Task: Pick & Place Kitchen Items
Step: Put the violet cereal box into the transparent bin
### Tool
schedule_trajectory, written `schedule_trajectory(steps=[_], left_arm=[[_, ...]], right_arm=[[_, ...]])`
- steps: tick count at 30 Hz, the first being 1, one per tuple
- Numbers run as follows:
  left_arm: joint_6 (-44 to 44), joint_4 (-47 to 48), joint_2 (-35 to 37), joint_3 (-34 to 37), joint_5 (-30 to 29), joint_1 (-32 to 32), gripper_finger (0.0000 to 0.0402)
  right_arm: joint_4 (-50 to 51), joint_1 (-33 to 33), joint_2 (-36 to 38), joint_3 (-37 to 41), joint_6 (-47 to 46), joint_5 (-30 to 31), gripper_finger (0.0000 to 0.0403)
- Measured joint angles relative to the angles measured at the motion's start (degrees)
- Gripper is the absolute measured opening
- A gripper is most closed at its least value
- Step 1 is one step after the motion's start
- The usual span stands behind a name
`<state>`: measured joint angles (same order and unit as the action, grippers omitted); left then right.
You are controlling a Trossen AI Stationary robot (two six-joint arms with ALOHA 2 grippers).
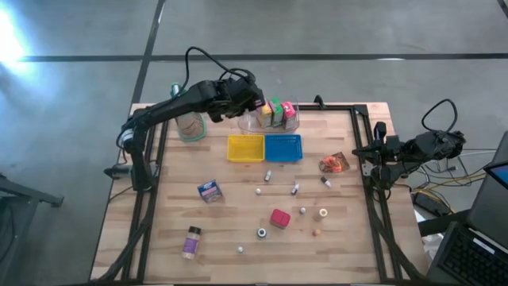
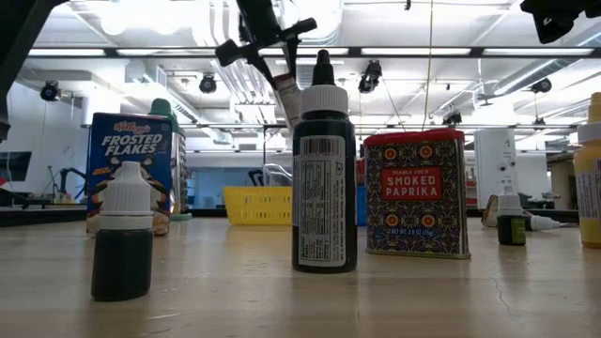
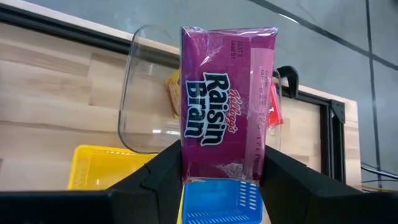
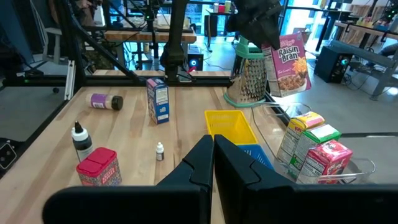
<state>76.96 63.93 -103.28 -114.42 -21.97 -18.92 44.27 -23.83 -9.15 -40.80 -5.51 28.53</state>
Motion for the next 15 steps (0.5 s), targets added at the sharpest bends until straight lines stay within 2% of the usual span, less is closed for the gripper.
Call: schedule_trajectory(steps=[6, 15], left_arm=[[3.5, 0.0, 0.0, 0.4, 0.5, 1.4, 0.0184], [0.0, -0.1, 0.6, 0.3, 1.7, 1.8, 0.0184]], right_arm=[[0.0, 0.0, 0.0, 0.0, 0.1, 0.0, 0.0008], [0.0, 0.0, 0.0, 0.0, 0.1, 0.0, 0.0008]])
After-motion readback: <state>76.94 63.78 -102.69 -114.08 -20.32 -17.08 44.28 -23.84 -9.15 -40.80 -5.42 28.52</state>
